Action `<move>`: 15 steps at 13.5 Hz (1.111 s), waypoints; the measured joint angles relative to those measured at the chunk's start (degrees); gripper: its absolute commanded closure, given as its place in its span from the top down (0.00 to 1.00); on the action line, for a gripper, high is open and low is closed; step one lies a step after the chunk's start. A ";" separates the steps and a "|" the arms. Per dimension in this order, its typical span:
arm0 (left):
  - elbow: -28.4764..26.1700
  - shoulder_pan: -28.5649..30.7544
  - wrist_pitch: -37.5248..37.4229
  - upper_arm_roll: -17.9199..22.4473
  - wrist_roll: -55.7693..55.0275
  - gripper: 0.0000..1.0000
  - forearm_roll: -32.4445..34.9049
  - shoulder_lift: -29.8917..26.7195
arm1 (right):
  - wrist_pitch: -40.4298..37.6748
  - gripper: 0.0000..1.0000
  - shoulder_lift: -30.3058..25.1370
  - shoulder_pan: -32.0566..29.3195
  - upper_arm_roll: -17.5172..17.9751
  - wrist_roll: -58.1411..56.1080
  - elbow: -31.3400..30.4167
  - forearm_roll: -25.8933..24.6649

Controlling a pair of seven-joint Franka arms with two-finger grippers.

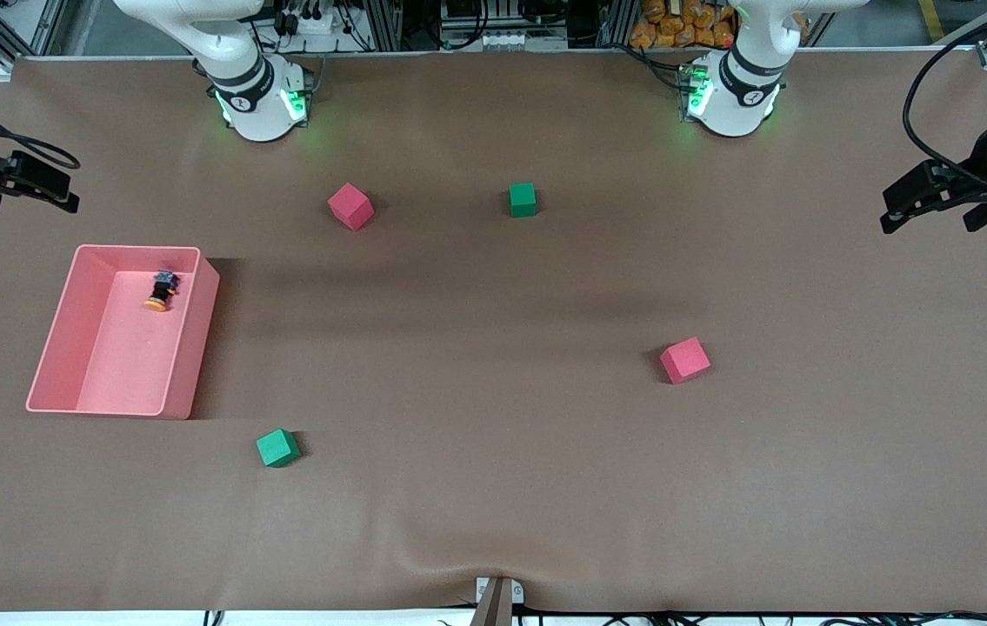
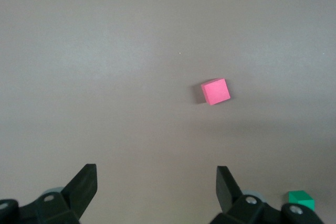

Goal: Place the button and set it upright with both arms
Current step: 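Move the right gripper toward the pink tray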

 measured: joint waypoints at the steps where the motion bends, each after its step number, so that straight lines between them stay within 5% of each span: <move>1: 0.00 0.00 0.00 0.00 0.00 1.00 0.00 0.00 | 0.00 1.00 0.00 0.00 0.00 0.01 0.05 -0.06; 9: 0.01 0.03 0.00 0.05 0.00 1.00 0.00 0.00 | 0.13 1.00 0.35 -2.03 -0.20 0.14 -1.06 -0.36; 15: 0.07 0.15 0.00 0.12 0.00 1.00 0.00 0.00 | 8.51 1.00 2.23 -7.47 -0.28 0.02 -13.29 -0.47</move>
